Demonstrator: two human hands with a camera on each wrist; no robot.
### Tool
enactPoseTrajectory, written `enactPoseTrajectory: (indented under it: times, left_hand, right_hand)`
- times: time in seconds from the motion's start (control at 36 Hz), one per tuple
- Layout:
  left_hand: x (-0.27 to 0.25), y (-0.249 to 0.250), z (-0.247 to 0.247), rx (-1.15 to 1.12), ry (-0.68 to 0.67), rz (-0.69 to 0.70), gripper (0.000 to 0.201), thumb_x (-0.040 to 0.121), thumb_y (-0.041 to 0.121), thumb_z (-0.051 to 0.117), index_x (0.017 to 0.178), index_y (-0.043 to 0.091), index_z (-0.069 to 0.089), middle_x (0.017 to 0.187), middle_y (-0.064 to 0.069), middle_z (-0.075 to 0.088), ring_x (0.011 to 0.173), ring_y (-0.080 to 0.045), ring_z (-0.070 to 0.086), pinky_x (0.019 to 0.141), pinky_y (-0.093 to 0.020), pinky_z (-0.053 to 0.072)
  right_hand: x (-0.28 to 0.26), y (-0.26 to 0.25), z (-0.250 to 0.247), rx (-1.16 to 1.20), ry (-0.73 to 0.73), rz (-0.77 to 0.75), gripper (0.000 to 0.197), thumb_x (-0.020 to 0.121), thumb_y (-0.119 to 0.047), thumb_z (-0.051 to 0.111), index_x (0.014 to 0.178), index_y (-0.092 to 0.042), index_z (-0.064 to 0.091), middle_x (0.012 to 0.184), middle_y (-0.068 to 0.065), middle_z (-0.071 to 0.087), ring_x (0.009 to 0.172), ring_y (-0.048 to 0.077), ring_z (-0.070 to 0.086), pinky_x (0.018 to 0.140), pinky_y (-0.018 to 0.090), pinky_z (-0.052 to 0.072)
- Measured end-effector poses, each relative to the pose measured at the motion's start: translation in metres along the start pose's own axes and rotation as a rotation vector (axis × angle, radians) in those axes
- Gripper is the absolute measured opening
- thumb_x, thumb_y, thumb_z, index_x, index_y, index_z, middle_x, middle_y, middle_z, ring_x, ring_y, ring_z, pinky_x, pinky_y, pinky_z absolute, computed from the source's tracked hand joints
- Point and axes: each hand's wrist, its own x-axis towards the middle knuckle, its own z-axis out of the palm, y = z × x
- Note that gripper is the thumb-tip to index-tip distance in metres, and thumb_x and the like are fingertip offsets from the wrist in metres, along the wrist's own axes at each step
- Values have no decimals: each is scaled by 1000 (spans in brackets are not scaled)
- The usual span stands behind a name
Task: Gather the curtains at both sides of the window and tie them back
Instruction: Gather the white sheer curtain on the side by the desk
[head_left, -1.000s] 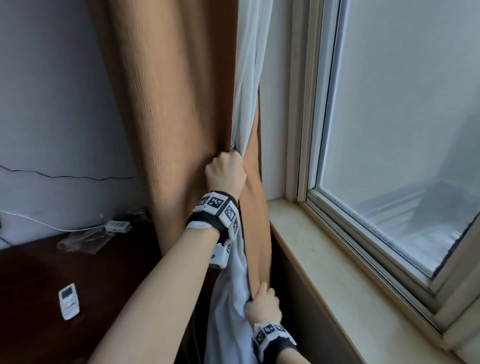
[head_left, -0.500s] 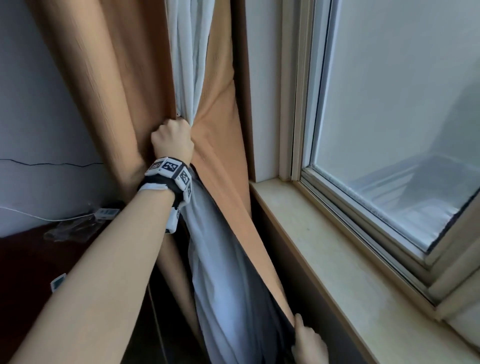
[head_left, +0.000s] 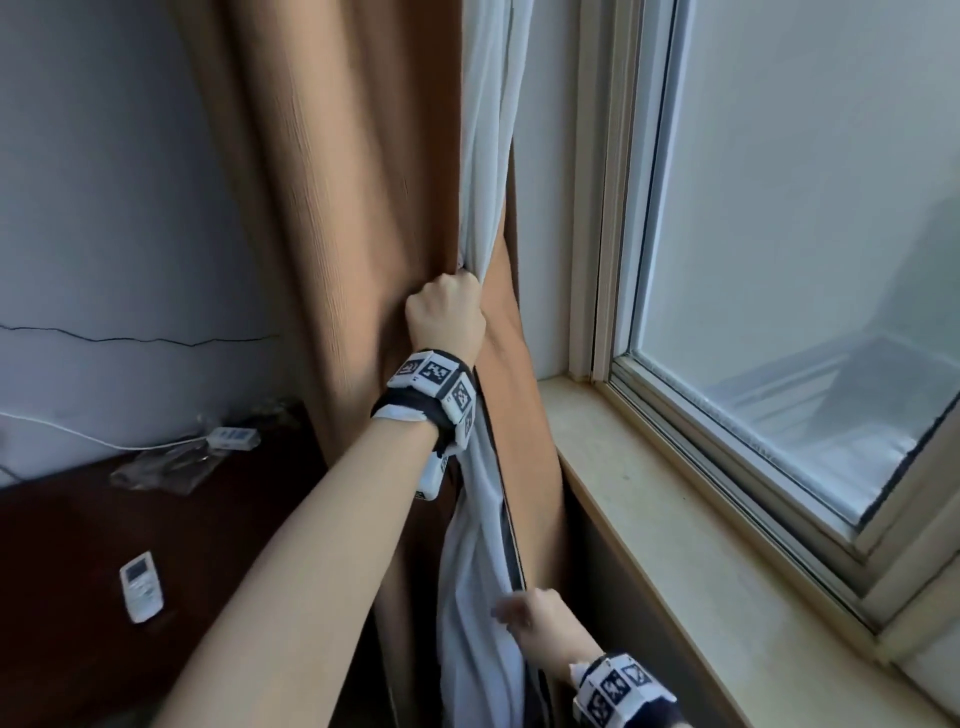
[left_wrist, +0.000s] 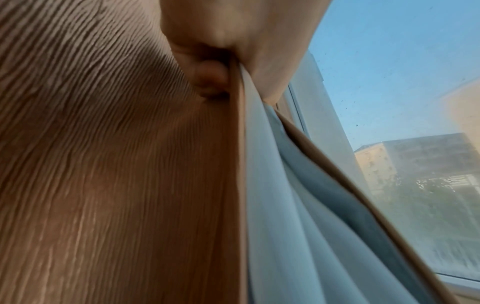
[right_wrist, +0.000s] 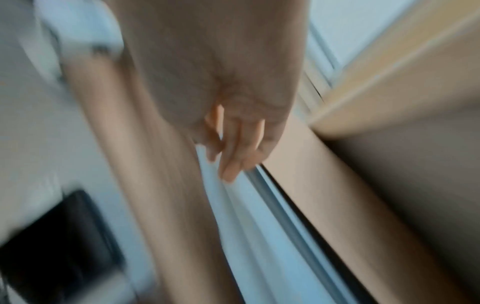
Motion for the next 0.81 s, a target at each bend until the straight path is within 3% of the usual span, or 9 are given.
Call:
enactPoseTrajectory:
  times: [0.08, 0.22, 0.33, 0.42, 0.47, 0.58, 0.67, 0.72, 0.81]
  left_hand:
    - [-6, -1, -3, -19, 39, 11, 23, 90, 1, 43, 95, 7, 64, 97, -13, 70, 91, -33, 68, 68, -37, 49]
    - [-15, -5, -5, -137, 61, -33, 21, 94, 12, 44, 98, 6, 65, 99, -16, 69, 92, -34, 67, 72, -39, 50]
    - [-25, -2, -8, -177, 108, -35, 26, 98, 18, 42, 97, 8, 66, 98, -14, 70, 91, -31, 67, 73, -38, 52]
    - [-29, 5, -13, -170, 89, -25, 27, 98, 14, 38, 101, 7, 64, 96, -12, 70, 90, -29, 67, 73, -35, 51]
    - [-31, 10, -17, -176, 57, -32, 27, 96, 15, 38, 106, 6, 61, 96, -11, 69, 89, -29, 68, 71, -34, 49]
    - [-38, 13, -18, -171, 35, -29, 23, 95, 13, 43, 106, 5, 62, 100, -13, 68, 91, -30, 67, 72, -34, 49]
    - [-37, 10, -18, -171, 30, 18, 21, 95, 14, 43, 103, 6, 61, 100, -13, 68, 91, -30, 66, 72, -35, 49]
    - [-34, 7, -21, -240, 4, 34, 22, 95, 15, 42, 102, 4, 59, 101, -16, 67, 92, -33, 65, 74, -37, 49]
    - [-33, 2, -24, -392, -80, 82, 19, 92, 21, 45, 91, 6, 56, 93, -15, 65, 89, -34, 64, 73, -34, 48]
  right_hand:
    - [12, -43, -65, 171, 374, -106, 30, 89, -8, 47, 91, -30, 67, 79, -11, 72, 71, 3, 69, 73, 31, 57]
    - [6, -130, -162, 352, 717, -367, 22, 89, -16, 61, 108, -27, 59, 91, -9, 68, 83, 3, 65, 76, 23, 55]
    - [-4, -192, -225, 359, 703, -409, 62, 86, -44, 65, 138, -21, 40, 120, -4, 59, 107, 8, 59, 91, 29, 51]
    - [14, -223, -254, 196, 548, -329, 108, 70, -68, 64, 152, -24, 9, 149, 4, 38, 131, 22, 44, 106, 44, 41]
    - [32, -235, -263, 173, 416, -257, 118, 65, -67, 69, 151, -25, 1, 148, 6, 39, 128, 27, 47, 104, 44, 44]
    - [57, -236, -265, 230, 343, -125, 77, 74, -48, 72, 136, -20, 37, 115, 2, 61, 97, 20, 62, 72, 35, 59]
    - [61, -235, -262, 209, 358, -148, 37, 82, -35, 65, 111, -13, 57, 99, 6, 66, 84, 18, 65, 63, 32, 59]
    - [59, -238, -260, 122, 392, -179, 25, 85, -26, 56, 96, -4, 60, 89, 10, 64, 71, 20, 61, 58, 31, 56]
    - [60, -241, -262, 3, 418, -201, 16, 86, -18, 49, 74, -7, 50, 75, 7, 56, 63, 19, 53, 48, 24, 38]
